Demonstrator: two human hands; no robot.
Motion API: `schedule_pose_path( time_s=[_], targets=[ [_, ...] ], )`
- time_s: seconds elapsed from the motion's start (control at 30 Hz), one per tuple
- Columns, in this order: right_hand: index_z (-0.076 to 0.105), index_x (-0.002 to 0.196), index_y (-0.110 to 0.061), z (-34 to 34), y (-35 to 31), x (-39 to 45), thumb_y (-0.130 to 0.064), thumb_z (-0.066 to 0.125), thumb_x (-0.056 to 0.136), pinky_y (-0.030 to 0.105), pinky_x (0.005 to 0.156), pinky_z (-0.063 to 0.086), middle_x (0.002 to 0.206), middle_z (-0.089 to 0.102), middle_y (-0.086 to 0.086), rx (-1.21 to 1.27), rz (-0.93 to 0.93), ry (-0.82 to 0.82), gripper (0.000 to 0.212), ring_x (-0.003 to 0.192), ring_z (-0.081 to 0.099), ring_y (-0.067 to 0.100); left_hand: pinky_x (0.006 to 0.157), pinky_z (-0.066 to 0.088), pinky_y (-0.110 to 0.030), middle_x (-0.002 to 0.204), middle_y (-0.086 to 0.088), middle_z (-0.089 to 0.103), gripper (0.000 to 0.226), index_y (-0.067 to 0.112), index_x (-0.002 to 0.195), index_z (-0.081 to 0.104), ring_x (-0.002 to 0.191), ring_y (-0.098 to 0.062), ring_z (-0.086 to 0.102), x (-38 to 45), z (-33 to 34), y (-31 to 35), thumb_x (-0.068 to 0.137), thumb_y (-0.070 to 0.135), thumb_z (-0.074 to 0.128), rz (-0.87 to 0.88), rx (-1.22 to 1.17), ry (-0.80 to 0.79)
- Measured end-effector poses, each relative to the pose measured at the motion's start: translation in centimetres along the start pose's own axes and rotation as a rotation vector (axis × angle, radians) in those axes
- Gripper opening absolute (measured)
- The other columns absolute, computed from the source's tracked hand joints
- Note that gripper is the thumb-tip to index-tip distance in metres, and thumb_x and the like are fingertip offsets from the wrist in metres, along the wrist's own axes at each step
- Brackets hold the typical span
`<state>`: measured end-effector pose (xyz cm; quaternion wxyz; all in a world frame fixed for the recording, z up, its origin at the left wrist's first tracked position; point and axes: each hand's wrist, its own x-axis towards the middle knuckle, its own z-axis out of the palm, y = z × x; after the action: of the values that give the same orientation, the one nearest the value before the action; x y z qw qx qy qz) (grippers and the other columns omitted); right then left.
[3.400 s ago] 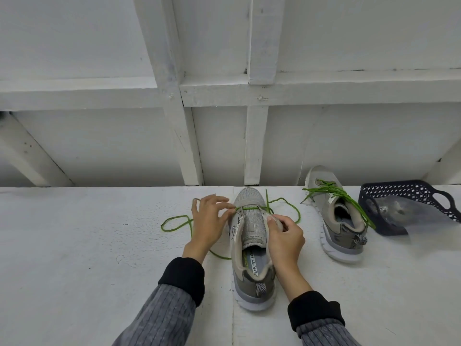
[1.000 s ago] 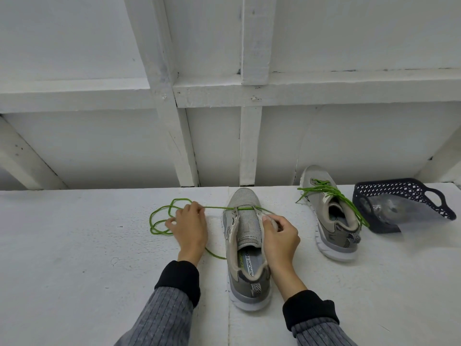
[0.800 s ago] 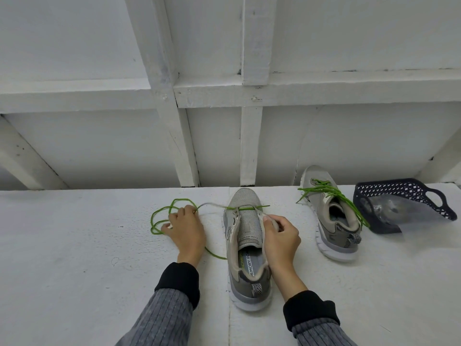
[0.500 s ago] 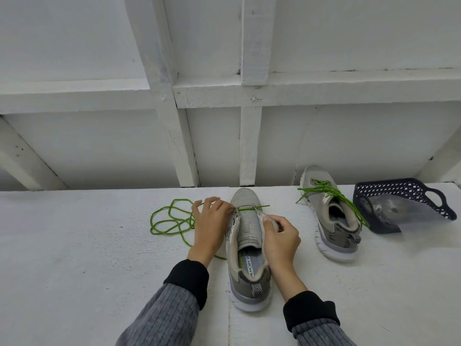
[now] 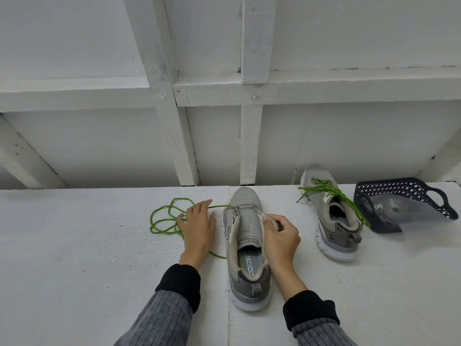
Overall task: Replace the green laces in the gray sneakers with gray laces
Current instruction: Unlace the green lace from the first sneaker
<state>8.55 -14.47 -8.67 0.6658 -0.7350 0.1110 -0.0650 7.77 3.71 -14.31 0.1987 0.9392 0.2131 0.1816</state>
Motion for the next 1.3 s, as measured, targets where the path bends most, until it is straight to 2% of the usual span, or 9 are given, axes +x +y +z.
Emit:
schedule_pose_path(
  time_s=[0.13,0.23,0.43,0.57,0.77,0.87,1.1,1.2,1.3],
  targets=[
    [0.072,0.082,-0.014,0.0,0.0,0.0,-0.010,0.068,0.086,0.002,0.059,0.040,0.072,0.067,-0.006,0.003,-0.009,0.002,0.006,0.071,0.060,0.004,0.104,0.022,-0.045,0.123,0.007,0.064,0.034,0.031,0.127,0.059,0.118,-0.019,0.056,0.5,0.5,1.2,0.098,0.029,0.042,0.360,0.015,0.057],
    [0.071,0.081,-0.016,-0.1,0.0,0.0,-0.011,0.068,0.086,0.002,0.058,0.040,0.072,0.067,-0.006,-0.001,-0.008,-0.004,0.008,0.070,0.060,0.004,0.092,0.029,-0.039,0.099,0.008,0.068,0.027,0.030,0.105,0.069,0.092,-0.020,0.063,1.0,0.7,1.6,0.093,0.030,0.045,0.416,0.016,0.134],
    [0.071,0.083,-0.014,-0.1,-0.1,0.0,-0.011,0.068,0.087,0.002,0.059,0.041,0.073,0.067,-0.008,0.010,-0.013,-0.008,0.006,0.072,0.061,0.004,0.081,0.048,-0.029,0.099,0.000,0.071,0.019,0.013,0.109,0.073,0.089,-0.015,0.063,0.3,-0.5,0.5,0.098,0.017,0.059,-0.027,-0.413,0.176],
    [0.072,0.085,-0.012,-0.4,-0.3,0.4,-0.009,0.067,0.087,0.001,0.059,0.040,0.074,0.065,-0.011,-0.004,-0.036,-0.023,0.005,0.071,0.059,-0.001,0.081,0.040,-0.011,0.099,0.009,0.063,0.021,0.015,0.114,0.070,0.093,-0.005,0.056,-2.0,-0.7,-1.6,0.100,0.018,0.055,0.022,-0.437,0.042],
    [0.071,0.083,-0.015,-1.9,-1.8,4.6,-0.013,0.068,0.087,0.004,0.064,0.042,0.074,0.065,-0.011,-0.116,-0.154,-0.024,0.005,0.073,0.060,0.004,0.086,0.047,-0.024,0.104,0.010,0.066,0.023,0.015,0.116,0.071,0.097,-0.010,0.058,-3.9,-0.8,-2.9,0.097,0.015,0.059,0.129,-0.377,-0.004],
    [0.073,0.088,-0.011,-2.3,-1.4,6.3,-0.015,0.068,0.087,0.020,0.073,0.049,0.077,0.067,-0.005,-0.201,-0.168,-0.058,0.006,0.079,0.063,0.013,0.085,0.050,-0.028,0.102,0.010,0.069,0.022,0.015,0.115,0.072,0.095,-0.010,0.061,-4.1,-1.0,-2.6,0.096,0.015,0.060,0.111,-0.403,-0.002],
    [0.066,0.116,-0.007,-1.5,-2.3,5.7,-0.013,0.062,0.091,0.027,0.099,0.040,0.115,0.063,0.005,-0.507,-0.396,-0.216,0.026,0.110,0.054,0.018,0.089,0.050,-0.020,0.102,0.012,0.071,0.015,0.023,0.104,0.071,0.097,0.001,0.064,-4.4,-2.5,-1.7,0.094,0.014,0.065,-0.228,-0.772,0.042],
    [0.069,0.108,-0.011,0.1,-4.3,2.7,-0.013,0.058,0.093,0.020,0.093,0.039,0.109,0.063,-0.002,-0.481,-0.529,-0.304,0.018,0.101,0.053,0.010,0.085,0.052,-0.020,0.095,0.007,0.073,0.011,0.019,0.102,0.072,0.092,-0.006,0.066,-4.0,-3.2,-1.8,0.093,0.015,0.065,-0.300,-0.831,0.126],
    [0.067,0.114,-0.012,2.0,-4.2,-0.7,-0.016,0.054,0.097,0.020,0.088,0.045,0.110,0.064,-0.001,-0.537,-0.483,-0.593,0.022,0.097,0.057,0.010,0.076,0.052,-0.018,0.088,0.002,0.071,0.010,0.019,0.101,0.071,0.082,-0.005,0.065,-3.6,-4.3,-1.9,0.096,0.018,0.061,-0.282,-0.880,0.167]
  ],
)
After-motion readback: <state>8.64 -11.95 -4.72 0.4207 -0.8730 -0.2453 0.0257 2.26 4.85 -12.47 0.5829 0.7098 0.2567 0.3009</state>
